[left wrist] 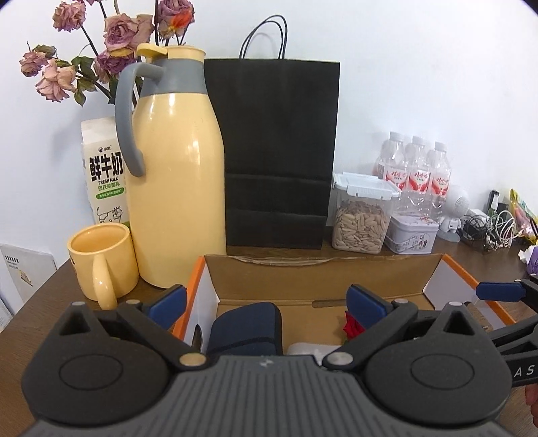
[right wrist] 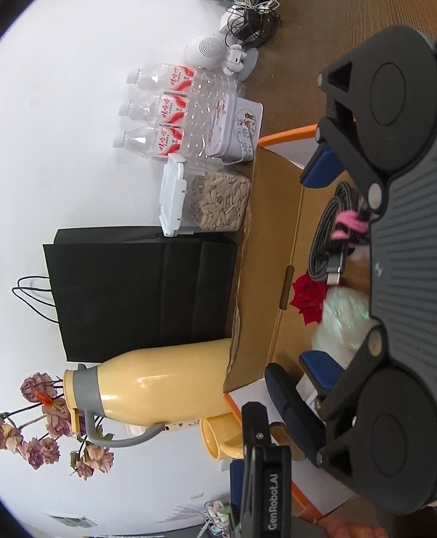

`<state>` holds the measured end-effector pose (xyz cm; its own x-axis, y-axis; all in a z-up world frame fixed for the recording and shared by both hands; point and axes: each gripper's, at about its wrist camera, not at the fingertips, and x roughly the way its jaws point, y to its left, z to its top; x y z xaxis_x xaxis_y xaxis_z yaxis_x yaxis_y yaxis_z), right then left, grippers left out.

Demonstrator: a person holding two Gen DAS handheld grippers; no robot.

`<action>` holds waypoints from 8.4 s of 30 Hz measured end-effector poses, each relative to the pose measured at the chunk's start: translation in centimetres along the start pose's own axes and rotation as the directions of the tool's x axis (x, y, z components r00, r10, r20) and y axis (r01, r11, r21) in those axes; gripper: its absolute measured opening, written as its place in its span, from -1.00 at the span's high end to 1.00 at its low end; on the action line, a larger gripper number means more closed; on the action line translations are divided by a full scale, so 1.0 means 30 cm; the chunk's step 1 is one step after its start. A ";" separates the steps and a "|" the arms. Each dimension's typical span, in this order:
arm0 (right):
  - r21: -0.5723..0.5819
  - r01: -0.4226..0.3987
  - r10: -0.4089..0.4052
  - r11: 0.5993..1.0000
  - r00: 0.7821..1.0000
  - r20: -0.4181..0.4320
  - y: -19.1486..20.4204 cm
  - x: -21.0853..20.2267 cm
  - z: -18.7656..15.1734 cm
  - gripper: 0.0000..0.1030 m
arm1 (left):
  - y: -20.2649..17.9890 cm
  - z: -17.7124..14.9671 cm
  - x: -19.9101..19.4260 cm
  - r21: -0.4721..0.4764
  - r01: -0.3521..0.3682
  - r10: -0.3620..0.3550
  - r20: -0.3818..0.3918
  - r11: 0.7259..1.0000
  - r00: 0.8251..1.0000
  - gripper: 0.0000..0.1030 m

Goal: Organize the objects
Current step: 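Carry the navy case and cable into the box and open both grippers, then withdraw both grippers from the box back over the table, then lower the right gripper onto the purple cloth bag and grasp it, then lift the purple cloth bag with the right gripper toward the box, then grasp the white cloth with the left gripper while the right carries the purple bag, then lower the white cloth and purple bag into the box and open both grippers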

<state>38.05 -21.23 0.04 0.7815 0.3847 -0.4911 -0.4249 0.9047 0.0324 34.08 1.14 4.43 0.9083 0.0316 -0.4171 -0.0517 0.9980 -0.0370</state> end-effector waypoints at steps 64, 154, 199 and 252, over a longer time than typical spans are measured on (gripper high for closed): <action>-0.034 0.077 -0.077 0.996 0.997 0.005 0.327 -0.812 -0.446 -1.00 | 0.029 -0.322 -0.946 0.025 -0.013 0.014 -0.012 1.000 1.000 -1.00; 0.125 -0.026 0.015 0.992 0.996 0.091 0.239 -0.667 -0.482 0.90 | 0.072 -0.344 -0.670 -0.082 -0.018 0.013 -0.058 0.996 0.998 -1.00; 0.266 -0.130 0.074 0.955 0.975 0.208 -0.033 -0.632 -0.448 0.90 | -0.143 -0.253 -0.130 0.029 -0.022 0.034 -0.503 0.999 0.864 -0.98; 0.215 -0.167 0.091 0.962 0.942 0.325 0.059 -0.631 -0.213 0.90 | -0.146 0.006 -0.413 -0.019 -0.014 0.012 -0.139 1.000 0.990 -0.48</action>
<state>19.59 -28.08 3.83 0.8454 0.5039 -0.1770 -0.4411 0.8456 0.3005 23.13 -3.60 9.92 0.8411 0.0352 -0.5398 -0.0725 0.9962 -0.0479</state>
